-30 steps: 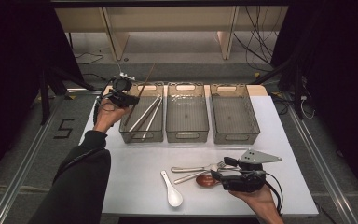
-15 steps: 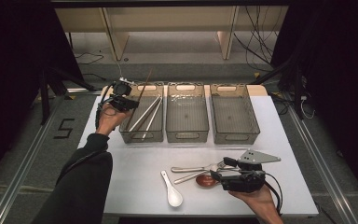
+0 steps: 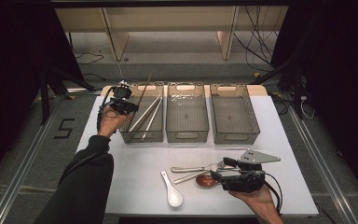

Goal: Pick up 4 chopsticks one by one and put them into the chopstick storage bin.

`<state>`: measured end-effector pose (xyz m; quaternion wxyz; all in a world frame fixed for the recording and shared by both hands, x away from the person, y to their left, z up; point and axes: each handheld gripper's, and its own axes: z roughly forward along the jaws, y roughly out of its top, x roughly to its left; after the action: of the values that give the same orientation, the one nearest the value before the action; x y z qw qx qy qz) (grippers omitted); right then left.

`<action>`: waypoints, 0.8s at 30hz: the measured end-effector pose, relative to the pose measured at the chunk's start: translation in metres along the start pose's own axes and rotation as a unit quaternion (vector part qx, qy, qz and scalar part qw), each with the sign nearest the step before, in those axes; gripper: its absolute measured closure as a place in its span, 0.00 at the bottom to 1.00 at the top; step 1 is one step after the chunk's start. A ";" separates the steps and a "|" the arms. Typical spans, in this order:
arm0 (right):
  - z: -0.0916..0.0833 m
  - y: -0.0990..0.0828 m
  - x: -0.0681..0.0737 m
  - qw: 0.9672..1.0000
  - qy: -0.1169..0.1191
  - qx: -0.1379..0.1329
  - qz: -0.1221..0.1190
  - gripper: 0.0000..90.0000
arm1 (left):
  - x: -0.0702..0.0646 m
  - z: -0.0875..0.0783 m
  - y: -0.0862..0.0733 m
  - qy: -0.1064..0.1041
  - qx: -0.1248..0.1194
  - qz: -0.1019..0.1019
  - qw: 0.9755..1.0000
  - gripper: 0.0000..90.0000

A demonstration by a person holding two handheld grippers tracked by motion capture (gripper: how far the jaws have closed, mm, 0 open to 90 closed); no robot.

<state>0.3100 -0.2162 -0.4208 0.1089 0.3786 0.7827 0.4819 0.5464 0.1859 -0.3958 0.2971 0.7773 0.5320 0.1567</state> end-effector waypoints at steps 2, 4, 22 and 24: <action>0.000 0.000 0.000 1.000 0.000 0.000 0.001 0.31 | 0.000 -0.002 0.000 0.002 -0.001 -0.004 1.000 0.77; -0.001 0.000 0.000 1.000 -0.001 0.000 0.002 0.31 | 0.000 -0.006 0.000 -0.003 -0.007 -0.011 1.000 0.69; -0.004 0.001 -0.004 1.000 -0.009 0.006 -0.005 0.31 | -0.022 -0.074 -0.036 -0.069 -0.067 0.006 0.995 0.31; -0.004 0.001 -0.004 1.000 -0.009 0.010 -0.010 0.31 | -0.024 -0.079 -0.044 -0.072 -0.071 0.008 0.995 0.30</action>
<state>0.3114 -0.2220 -0.4183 0.1166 0.3762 0.7900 0.4698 0.4606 0.1983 -0.3601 0.3874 0.7679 0.4906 0.1400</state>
